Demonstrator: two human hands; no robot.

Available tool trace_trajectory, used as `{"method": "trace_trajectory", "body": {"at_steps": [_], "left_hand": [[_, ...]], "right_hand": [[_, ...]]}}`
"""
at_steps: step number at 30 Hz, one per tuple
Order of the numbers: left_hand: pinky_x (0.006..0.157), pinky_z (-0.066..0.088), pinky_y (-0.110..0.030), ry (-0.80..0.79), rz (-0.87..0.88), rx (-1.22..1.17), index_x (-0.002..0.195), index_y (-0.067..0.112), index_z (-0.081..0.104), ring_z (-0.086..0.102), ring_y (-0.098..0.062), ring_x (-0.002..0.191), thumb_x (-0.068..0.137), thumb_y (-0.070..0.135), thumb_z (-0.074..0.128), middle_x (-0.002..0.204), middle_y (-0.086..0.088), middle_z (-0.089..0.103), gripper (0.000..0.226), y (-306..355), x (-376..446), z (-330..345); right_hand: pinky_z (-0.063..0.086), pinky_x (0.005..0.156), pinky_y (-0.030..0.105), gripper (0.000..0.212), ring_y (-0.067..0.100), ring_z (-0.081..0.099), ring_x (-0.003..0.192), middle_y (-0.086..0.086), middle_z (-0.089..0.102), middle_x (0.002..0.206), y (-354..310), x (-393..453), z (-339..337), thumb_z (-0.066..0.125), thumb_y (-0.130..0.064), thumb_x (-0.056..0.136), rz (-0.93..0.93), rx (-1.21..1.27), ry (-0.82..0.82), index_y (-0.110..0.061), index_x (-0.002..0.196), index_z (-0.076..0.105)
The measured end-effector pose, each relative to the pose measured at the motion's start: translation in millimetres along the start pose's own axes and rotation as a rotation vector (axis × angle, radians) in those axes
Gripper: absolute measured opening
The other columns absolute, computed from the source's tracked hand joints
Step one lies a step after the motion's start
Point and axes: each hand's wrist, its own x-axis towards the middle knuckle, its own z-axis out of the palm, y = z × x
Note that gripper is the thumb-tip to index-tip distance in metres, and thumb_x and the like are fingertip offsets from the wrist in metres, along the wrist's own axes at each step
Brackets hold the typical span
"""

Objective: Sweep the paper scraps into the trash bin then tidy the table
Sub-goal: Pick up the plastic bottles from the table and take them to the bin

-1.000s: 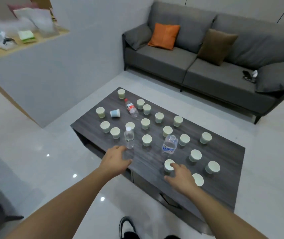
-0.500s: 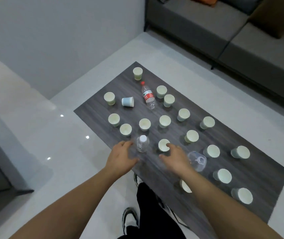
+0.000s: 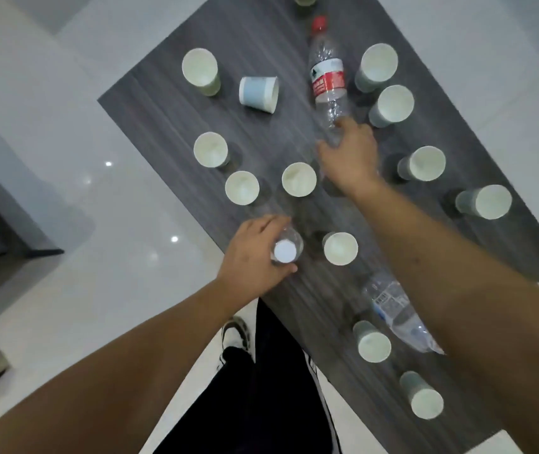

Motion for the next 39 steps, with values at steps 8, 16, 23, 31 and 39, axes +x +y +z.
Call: {"method": "trace_trajectory", "body": {"at_steps": [8, 16, 23, 31, 39], "left_hand": [[0.096, 0.034, -0.021, -0.049, 0.012, -0.09, 0.137, 0.029, 0.05, 0.05, -0.015, 0.117, 0.073, 0.042, 0.077, 0.135, 0.01, 0.055, 0.071, -7.7, 10.4, -3.4], [0.09, 0.033, -0.018, -0.074, 0.011, -0.085, 0.132, 0.032, 0.05, 0.053, -0.013, 0.111, 0.069, 0.045, 0.078, 0.131, 0.014, 0.057, 0.07, -14.5, 12.5, -12.8], [0.094, 0.04, -0.022, -0.073, 0.045, -0.114, 0.134, 0.033, 0.049, 0.053, -0.01, 0.115, 0.069, 0.053, 0.077, 0.128, 0.012, 0.06, 0.074, -9.5, 13.8, -55.0], [0.072, 0.04, -0.025, -0.016, 0.323, -0.038, 0.113, 0.042, 0.049, 0.055, -0.006, 0.092, 0.066, 0.06, 0.071, 0.1, 0.019, 0.062, 0.055, 7.2, -17.1, -154.0], [0.068, 0.043, -0.03, -0.033, 0.679, -0.01, 0.101, 0.044, 0.048, 0.057, -0.011, 0.088, 0.065, 0.073, 0.064, 0.091, 0.02, 0.061, 0.049, 64.9, -97.3, -230.2]], "right_hand": [[0.029, 0.114, 0.044, 0.061, 0.042, 0.035, 0.136, 0.02, 0.027, 0.154, -8.9, 96.5, 21.0, 0.057, -0.04, 0.09, -0.018, -0.158, -0.047, -0.038, 0.149, 0.041], [0.036, 0.111, 0.044, 0.048, 0.041, 0.038, 0.129, 0.016, 0.032, 0.147, -0.9, 93.9, 35.2, 0.061, -0.031, 0.091, 0.008, -0.122, -0.003, -0.039, 0.137, 0.053], [0.041, 0.103, 0.048, 0.048, 0.044, 0.043, 0.121, 0.019, 0.039, 0.135, -13.3, 32.2, 4.8, 0.059, -0.03, 0.087, 0.082, -0.065, 0.075, -0.037, 0.133, 0.048], [0.05, 0.09, 0.046, 0.053, 0.033, 0.058, 0.106, 0.012, 0.056, 0.122, -58.7, -145.1, -37.0, 0.068, -0.02, 0.081, 0.116, 0.222, 0.224, -0.022, 0.127, 0.041], [0.057, 0.085, 0.044, 0.07, 0.019, 0.066, 0.099, 0.004, 0.062, 0.119, -98.3, -368.2, -47.9, 0.079, -0.014, 0.079, 0.236, 0.976, 0.605, -0.026, 0.133, 0.036]]}}
